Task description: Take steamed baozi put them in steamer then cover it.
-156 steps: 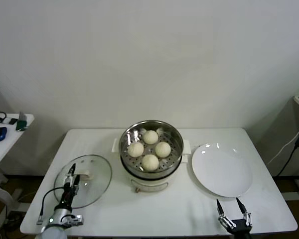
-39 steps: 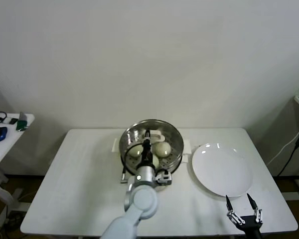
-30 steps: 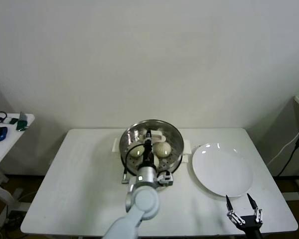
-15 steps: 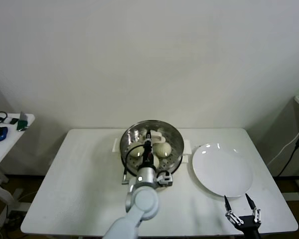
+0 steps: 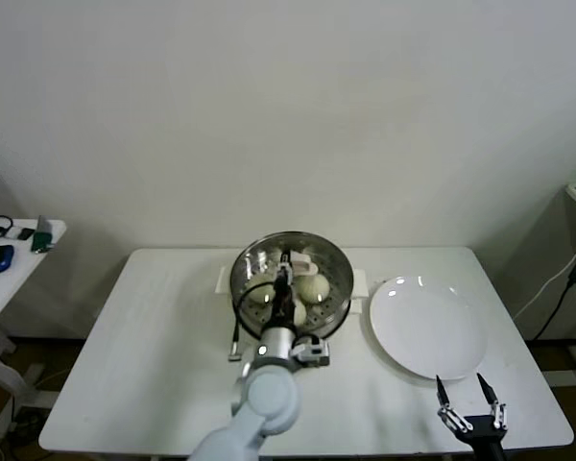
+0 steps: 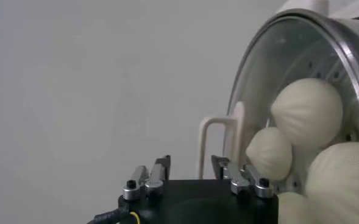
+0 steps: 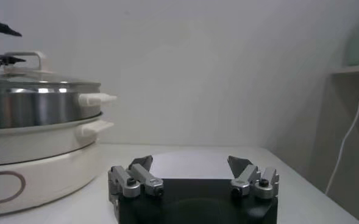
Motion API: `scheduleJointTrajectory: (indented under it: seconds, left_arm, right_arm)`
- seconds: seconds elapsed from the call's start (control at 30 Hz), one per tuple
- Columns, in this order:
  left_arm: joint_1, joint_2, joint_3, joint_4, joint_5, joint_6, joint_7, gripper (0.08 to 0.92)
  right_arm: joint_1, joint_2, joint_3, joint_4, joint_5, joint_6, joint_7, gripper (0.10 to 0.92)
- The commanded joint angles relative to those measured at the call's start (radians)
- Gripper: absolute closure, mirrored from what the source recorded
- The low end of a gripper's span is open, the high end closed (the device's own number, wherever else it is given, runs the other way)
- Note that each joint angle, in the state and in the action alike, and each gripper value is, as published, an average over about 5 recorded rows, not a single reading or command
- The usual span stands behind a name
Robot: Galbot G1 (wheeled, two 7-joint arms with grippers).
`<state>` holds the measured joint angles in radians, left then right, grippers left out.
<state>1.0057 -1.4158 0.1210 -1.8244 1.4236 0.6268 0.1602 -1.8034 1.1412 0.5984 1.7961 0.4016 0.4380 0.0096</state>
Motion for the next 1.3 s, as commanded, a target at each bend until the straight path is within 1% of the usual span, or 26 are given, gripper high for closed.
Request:
scheduleJointTrajectory:
  seconds: [0.03, 0.1, 0.17, 0.27, 0.37, 0.43, 0.57, 0.63, 0.7, 0.83, 1.03, 1.17, 1.3]
  left_arm:
    - [0.109, 0.152, -0.055, -0.270, -0.323, -0.022, -0.069, 0.488]
    - [0.147, 0.175, -0.090, -0.310, -0.446, -0.052, -0.117, 0.436]
    - [0.186, 0.184, -0.149, -0.336, -0.600, -0.116, -0.181, 0.376]
    - [0.254, 0.178, -0.258, -0.368, -0.836, -0.204, -0.266, 0.289]
    - [0.339, 0.160, -0.378, -0.397, -1.045, -0.287, -0.323, 0.214]
    - [0.396, 0.135, -0.468, -0.397, -1.133, -0.361, -0.335, 0.188]
    - [0.512, 0.088, -0.646, -0.353, -1.355, -0.538, -0.322, 0.178]
    - [0.563, 0.080, -0.712, -0.310, -1.449, -0.620, -0.305, 0.177]
    - [0.610, 0.088, -0.752, -0.259, -1.517, -0.672, -0.288, 0.177]
    - [0.676, 0.114, -0.774, -0.153, -1.594, -0.735, -0.270, 0.177]
    - [0.689, 0.101, -0.739, -0.035, -1.590, -0.808, -0.255, 0.177]
    - [0.687, 0.085, -0.715, -0.003, -1.579, -0.833, -0.255, 0.177]
    - [0.692, 0.074, -0.698, -0.001, -1.571, -0.847, -0.252, 0.177]
  right_arm:
    - [0.003, -0.020, 0.003, 0.022, -0.008, -0.043, 0.028, 0.203]
    - [0.008, -0.019, 0.003, 0.020, -0.012, -0.047, 0.027, 0.203]
    - [0.014, -0.018, 0.002, 0.017, -0.011, -0.050, 0.026, 0.203]
    - [0.025, -0.017, -0.004, 0.011, -0.007, -0.047, 0.026, 0.203]
    - [0.041, -0.005, -0.008, 0.004, -0.010, -0.041, 0.022, 0.203]
    - [0.051, 0.000, -0.010, 0.000, -0.015, -0.038, 0.016, 0.203]
    - [0.071, 0.001, -0.018, -0.013, -0.022, -0.034, 0.014, 0.203]
    - [0.082, 0.001, -0.021, -0.025, -0.025, -0.031, 0.013, 0.203]
    - [0.094, -0.001, -0.026, -0.039, -0.027, -0.027, 0.010, 0.203]
    - [0.122, -0.002, -0.039, -0.065, -0.026, -0.017, 0.010, 0.203]
    - [0.150, 0.003, -0.049, -0.098, -0.024, -0.008, 0.012, 0.203]
    - [0.159, 0.004, -0.051, -0.118, -0.022, -0.005, 0.015, 0.203]
    - [0.162, 0.007, -0.050, -0.129, -0.020, 0.001, 0.016, 0.203]
